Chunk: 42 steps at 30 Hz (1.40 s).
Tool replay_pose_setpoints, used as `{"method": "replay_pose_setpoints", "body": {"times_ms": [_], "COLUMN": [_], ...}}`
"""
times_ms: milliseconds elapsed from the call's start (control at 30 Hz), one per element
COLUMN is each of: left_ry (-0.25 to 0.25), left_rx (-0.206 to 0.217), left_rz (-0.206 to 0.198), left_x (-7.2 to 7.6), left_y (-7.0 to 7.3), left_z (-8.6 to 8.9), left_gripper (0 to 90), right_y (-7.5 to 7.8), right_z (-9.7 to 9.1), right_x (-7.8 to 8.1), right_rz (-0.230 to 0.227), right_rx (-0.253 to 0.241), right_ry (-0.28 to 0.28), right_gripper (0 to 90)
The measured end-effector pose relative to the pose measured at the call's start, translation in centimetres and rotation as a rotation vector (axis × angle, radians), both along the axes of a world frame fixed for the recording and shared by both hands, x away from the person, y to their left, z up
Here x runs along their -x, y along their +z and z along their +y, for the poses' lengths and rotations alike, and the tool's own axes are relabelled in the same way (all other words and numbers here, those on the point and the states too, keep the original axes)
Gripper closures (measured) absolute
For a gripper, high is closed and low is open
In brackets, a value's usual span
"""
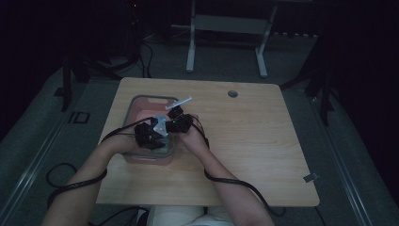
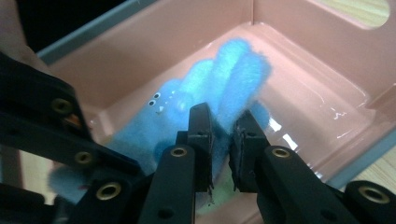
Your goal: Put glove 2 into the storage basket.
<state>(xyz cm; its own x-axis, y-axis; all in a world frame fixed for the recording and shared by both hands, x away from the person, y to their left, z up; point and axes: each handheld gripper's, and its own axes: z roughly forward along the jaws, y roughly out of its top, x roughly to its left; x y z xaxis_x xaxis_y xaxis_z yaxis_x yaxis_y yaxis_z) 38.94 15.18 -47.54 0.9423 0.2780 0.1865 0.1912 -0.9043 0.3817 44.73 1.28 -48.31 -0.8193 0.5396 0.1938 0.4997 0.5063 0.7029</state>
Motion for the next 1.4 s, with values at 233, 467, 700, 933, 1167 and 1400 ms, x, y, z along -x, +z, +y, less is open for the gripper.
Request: {"method": "replay_pose_setpoints", "body": {"times_ms": [233,467,700,933,1167,1400], "left_ry": [0.016,0.048,0.134,0.211,0.219,0.200], "left_rx": [0.024,0.085,0.141,0.261,0.361,0.459], "left_rz": [0.045,0.054,-0.013,-0.038,-0.067,-0.101], "left_x": [-0.3,-0.2,0.0,0.3,1.4,2.3], "left_y": [-0.2,0.3,1.9,3.9,5.2,6.1], "left_z": [0.1,0.9,1.7,2.5,1.4,0.0], "left_gripper": [73.9,59.5,34.4,9.6,1.8,1.8], "right_y": [-0.3,0.5,2.8,4.5,5.1,5.9], "right_z": [0.0,-0.9,-2.7,-4.4,-6.1,-8.8], "right_x": [-0.2,0.0,0.1,0.7,1.5,2.5], "right_rz": [0.027,-0.008,-0.071,-0.109,-0.129,-0.176], "right_rx": [0.015,-0.011,-0.060,-0.115,-0.118,-0.125], "right_ry": [0.006,-0.003,-0.025,-0.012,0.025,0.025], "right_gripper": [73.2,61.1,51.1,27.4,15.2,14.6]}}
